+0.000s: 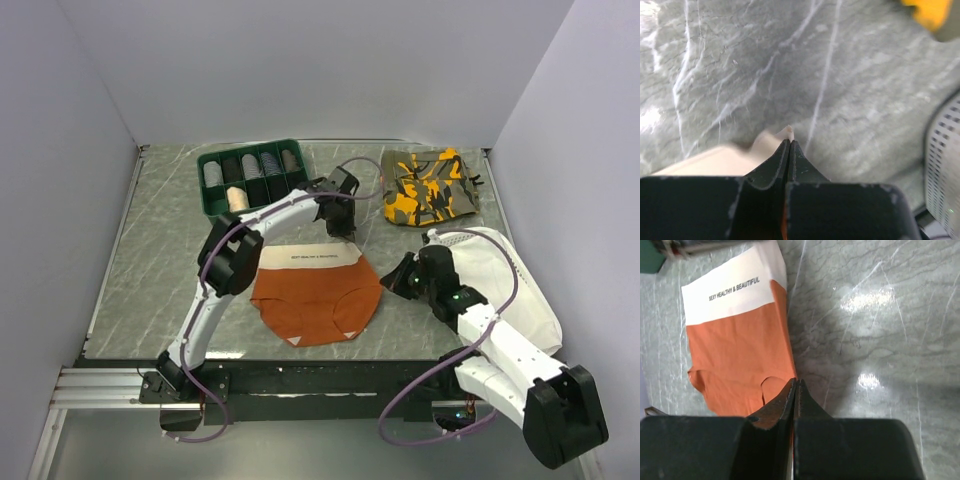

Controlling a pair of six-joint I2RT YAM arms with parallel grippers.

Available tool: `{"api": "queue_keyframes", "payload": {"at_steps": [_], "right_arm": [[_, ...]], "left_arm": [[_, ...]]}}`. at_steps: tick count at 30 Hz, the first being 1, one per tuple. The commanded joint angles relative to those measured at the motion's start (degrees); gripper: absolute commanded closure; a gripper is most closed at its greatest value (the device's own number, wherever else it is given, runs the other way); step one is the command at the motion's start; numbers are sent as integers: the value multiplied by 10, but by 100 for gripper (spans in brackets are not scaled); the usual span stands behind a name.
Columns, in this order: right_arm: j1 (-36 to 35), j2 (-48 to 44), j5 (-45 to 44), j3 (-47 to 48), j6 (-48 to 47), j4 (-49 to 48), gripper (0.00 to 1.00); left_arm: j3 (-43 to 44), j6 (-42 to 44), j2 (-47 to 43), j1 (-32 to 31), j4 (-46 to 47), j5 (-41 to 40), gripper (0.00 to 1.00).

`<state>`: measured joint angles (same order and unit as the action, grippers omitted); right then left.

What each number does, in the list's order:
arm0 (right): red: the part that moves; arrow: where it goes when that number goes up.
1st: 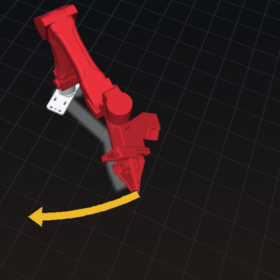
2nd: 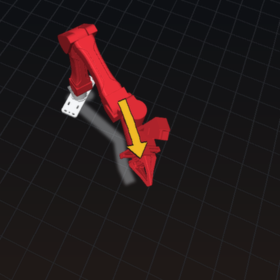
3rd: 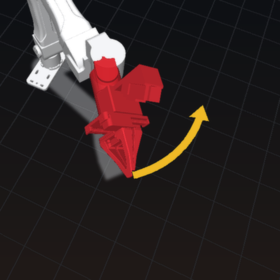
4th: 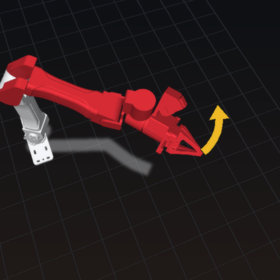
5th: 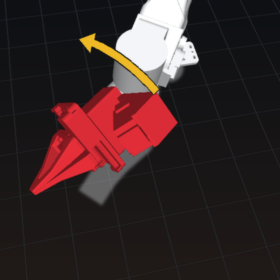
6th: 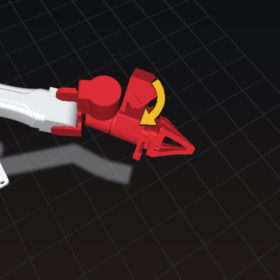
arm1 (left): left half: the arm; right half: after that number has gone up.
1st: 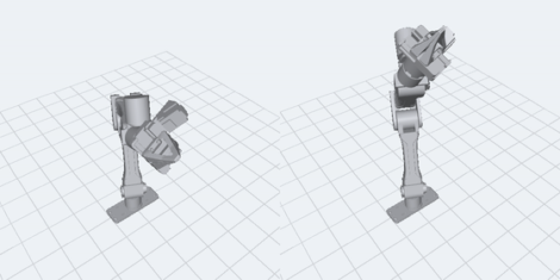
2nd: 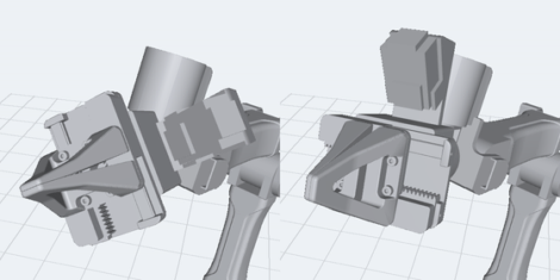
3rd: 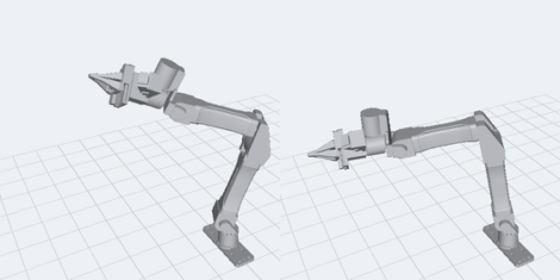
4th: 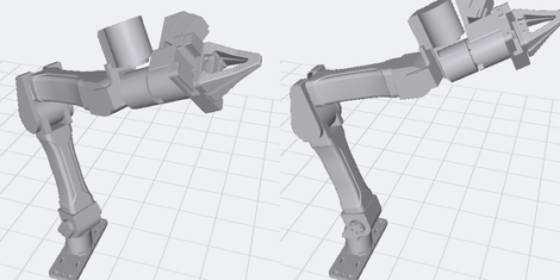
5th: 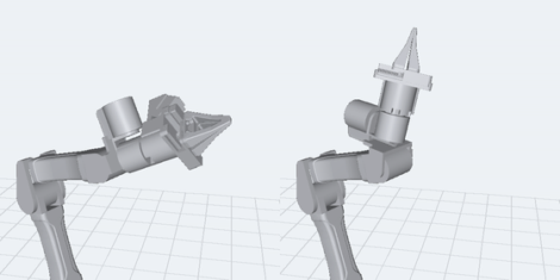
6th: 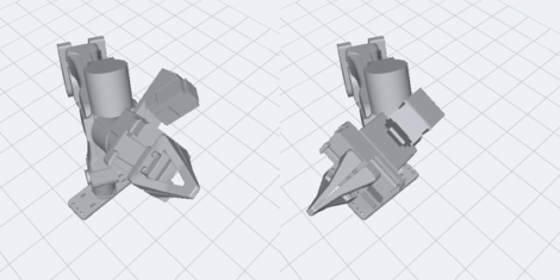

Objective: Roll the underwear
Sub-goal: Fold the underwear.

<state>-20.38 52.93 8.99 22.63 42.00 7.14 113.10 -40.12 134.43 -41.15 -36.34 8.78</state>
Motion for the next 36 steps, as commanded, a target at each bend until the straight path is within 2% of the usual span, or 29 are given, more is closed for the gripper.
{"api": "queue_keyframes", "payload": {"at_steps": [1, 8, 18, 27, 31, 36], "right_arm": [[-5, -28, 8, 43, -23, 43, 100], [-52, -19, 2, 99, -21, 73, 100], [-175, 52, -48, 195, 12, 82, 100], [-278, 136, -81, 273, 47, 99, 100], [-308, 176, -89, 305, 57, 113, 100], [-324, 200, -157, 322, 68, 148, 100]], "left_arm": [[-6, -3, -73, 13, 45, 14, 98], [-15, 1, -108, 31, 59, 31, 99], [-172, 7, -204, 66, 146, 46, 99], [-307, 13, -296, 126, 212, 74, 99], [-355, 21, -319, 153, 236, 85, 99], [-402, 33, -337, 172, 260, 107, 99]]}}
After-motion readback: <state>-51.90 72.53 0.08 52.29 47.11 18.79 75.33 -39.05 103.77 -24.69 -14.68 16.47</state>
